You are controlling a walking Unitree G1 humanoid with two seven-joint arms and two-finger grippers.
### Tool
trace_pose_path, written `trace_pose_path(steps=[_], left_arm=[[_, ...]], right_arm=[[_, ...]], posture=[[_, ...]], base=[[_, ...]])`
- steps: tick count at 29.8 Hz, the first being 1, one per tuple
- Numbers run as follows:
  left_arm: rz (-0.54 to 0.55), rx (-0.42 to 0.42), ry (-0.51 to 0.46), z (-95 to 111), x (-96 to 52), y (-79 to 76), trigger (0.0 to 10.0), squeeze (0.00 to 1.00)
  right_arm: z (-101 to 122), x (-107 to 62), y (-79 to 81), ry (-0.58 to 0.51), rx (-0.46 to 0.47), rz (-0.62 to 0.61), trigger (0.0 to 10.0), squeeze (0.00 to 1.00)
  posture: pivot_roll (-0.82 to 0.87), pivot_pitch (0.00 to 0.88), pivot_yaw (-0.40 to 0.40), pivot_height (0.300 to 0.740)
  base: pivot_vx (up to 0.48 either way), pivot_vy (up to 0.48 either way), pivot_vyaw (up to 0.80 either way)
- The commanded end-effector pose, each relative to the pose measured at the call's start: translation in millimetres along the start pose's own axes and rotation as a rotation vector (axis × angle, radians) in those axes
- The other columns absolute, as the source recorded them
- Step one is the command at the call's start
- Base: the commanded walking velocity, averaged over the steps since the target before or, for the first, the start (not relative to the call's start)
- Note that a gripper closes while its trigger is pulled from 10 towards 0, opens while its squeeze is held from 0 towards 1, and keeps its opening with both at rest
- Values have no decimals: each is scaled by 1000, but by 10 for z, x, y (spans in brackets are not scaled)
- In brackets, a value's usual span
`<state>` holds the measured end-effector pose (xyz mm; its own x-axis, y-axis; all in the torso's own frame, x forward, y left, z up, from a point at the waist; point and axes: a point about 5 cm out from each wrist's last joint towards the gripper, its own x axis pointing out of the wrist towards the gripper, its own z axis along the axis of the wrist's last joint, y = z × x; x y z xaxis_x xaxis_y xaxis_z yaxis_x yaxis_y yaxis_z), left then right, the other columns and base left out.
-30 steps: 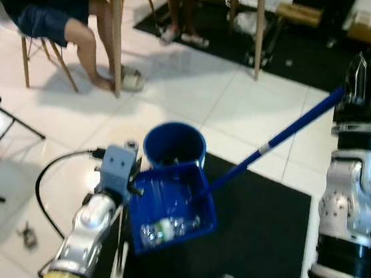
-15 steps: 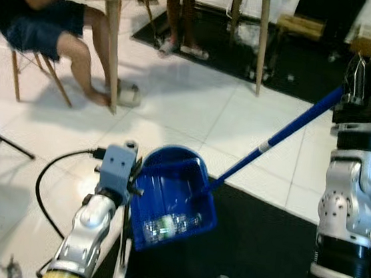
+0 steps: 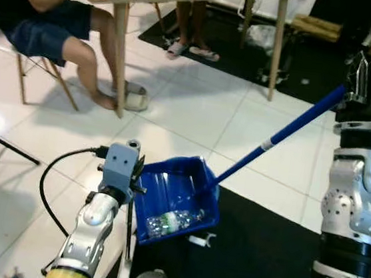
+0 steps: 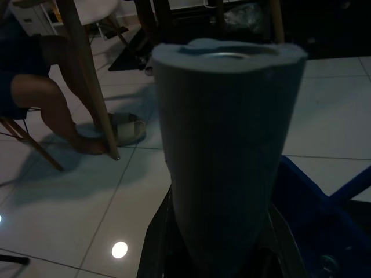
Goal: Sweep floor
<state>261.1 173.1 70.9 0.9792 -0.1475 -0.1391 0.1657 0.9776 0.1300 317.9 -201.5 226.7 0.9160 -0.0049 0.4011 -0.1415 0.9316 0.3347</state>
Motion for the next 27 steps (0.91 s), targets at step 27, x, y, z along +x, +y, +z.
trace_pose_path(steps=[27], left_arm=[[-1, -4, -9, 11, 15, -59, 10000, 0]], right_arm=[[72, 451, 966, -60, -13, 352, 10000, 0]], posture=[[67, 30, 14, 740]], base=[[0, 0, 0]])
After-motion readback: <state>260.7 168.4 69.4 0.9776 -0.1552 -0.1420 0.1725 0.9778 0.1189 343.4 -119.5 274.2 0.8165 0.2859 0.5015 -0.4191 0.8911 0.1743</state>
